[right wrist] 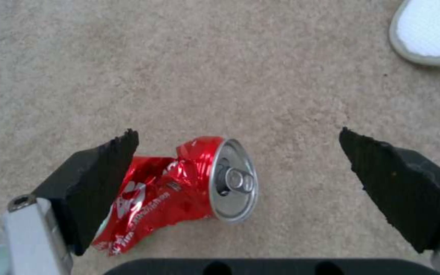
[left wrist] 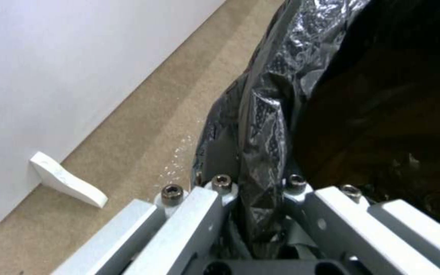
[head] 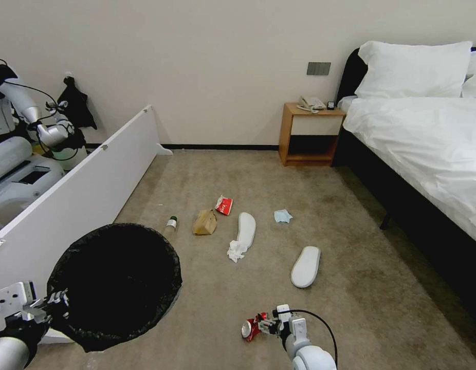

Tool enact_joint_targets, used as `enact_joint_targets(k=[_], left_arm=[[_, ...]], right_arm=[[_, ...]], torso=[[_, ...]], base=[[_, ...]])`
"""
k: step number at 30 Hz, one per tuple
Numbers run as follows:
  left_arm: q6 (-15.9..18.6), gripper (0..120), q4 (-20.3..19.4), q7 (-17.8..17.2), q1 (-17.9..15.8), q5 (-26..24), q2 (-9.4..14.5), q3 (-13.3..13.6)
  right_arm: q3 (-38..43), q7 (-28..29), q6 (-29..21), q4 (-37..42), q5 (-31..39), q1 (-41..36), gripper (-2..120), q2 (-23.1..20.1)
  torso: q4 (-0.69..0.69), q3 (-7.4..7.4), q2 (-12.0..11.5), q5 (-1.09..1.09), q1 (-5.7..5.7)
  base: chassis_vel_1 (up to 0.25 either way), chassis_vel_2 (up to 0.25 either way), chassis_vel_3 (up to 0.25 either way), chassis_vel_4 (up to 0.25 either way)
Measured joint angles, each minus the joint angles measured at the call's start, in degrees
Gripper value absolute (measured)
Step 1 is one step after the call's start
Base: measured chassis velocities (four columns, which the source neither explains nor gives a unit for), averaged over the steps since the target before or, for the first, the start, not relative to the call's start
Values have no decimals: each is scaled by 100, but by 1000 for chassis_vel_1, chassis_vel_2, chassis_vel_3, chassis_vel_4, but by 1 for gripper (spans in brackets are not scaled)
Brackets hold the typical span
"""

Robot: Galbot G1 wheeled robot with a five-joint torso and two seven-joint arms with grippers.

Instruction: Pick up the trash bin, then pick up the garbage from the floor and place it into the trash bin.

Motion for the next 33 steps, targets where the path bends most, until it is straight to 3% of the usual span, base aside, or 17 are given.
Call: enact_joint_targets(k=[14, 33], left_arm=[[0, 3, 0, 10, 18, -87, 32, -49], [0, 3, 0, 2, 27, -98, 16, -55]], right_arm=[[-82, 275, -332, -201, 214, 97, 100, 183], [22, 357, -357, -408, 186, 217, 100, 224]], torso=[[0, 0, 0, 0, 0], [0, 0, 0, 0, 0]], base=[[0, 0, 0, 0], [0, 0, 0, 0]])
